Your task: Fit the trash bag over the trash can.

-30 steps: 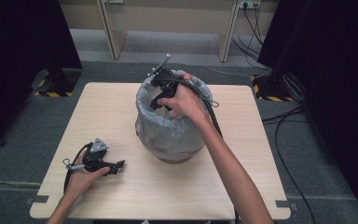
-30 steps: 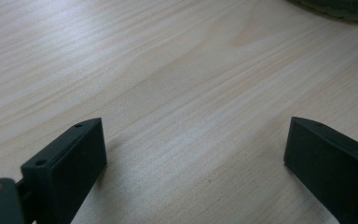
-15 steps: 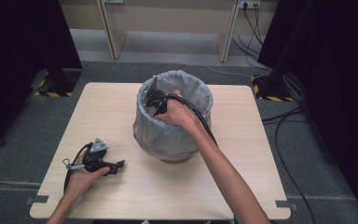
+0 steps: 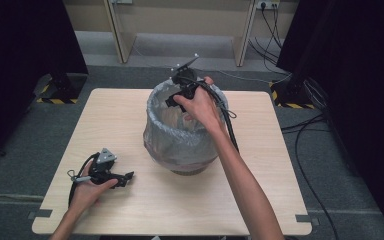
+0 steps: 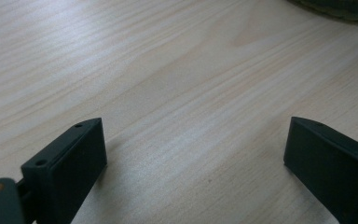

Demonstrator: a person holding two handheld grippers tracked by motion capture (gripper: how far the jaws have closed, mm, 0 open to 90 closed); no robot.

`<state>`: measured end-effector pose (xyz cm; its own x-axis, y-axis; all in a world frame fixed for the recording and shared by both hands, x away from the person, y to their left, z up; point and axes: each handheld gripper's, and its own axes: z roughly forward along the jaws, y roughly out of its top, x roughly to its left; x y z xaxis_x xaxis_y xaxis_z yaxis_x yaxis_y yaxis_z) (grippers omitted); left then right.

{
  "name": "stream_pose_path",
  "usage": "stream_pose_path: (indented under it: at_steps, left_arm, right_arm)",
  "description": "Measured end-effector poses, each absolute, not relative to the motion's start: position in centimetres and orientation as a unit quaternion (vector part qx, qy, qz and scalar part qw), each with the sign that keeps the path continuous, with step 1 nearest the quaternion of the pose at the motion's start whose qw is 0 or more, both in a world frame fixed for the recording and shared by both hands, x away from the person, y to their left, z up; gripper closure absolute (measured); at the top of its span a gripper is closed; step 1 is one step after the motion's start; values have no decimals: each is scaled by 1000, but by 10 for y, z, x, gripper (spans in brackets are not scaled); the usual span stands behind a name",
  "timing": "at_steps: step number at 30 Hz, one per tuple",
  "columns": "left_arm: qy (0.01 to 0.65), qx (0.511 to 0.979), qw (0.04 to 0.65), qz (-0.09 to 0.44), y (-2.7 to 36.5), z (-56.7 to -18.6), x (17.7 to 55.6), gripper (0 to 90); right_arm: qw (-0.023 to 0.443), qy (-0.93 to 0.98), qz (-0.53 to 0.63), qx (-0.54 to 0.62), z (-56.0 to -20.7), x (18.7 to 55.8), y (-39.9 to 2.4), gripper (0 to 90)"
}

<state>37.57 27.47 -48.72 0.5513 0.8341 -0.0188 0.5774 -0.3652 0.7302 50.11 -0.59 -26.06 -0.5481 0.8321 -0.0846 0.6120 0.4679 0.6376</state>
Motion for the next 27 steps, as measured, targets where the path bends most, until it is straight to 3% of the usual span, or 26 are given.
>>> stream_pose_path:
  at_steps: [6, 9, 12, 16, 21, 25, 26, 27]
  left_arm:
    - [438, 806, 355, 181, 275, -487, 376, 48]
    - [438, 806, 355, 181, 275, -487, 376, 49]
    - [438, 806, 355, 181, 275, -487, 375, 49]
    - [437, 806, 355, 181, 275, -487, 375, 49]
    - [437, 806, 355, 181, 275, -487, 375, 49]
    - [438, 806, 355, 181, 275, -487, 375, 49]
    - [437, 806, 355, 181, 275, -487, 375, 49]
    - [437, 806, 355, 182, 275, -487, 376, 49]
  right_arm:
    - [142, 868, 172, 444, -303, 519, -15, 277]
    - [109, 887, 110, 436, -320, 523, -7, 206]
    - [109, 890, 97, 432, -322, 524, -6, 210]
    - [95, 881, 177, 429, -303, 517, -7, 190]
    - [127, 857, 250, 432, -271, 505, -7, 184]
    - [137, 839, 266, 454, -268, 504, -7, 175]
    - [156, 835, 249, 465, -270, 506, -8, 175]
    - [187, 833, 216, 474, -274, 509, -9, 229]
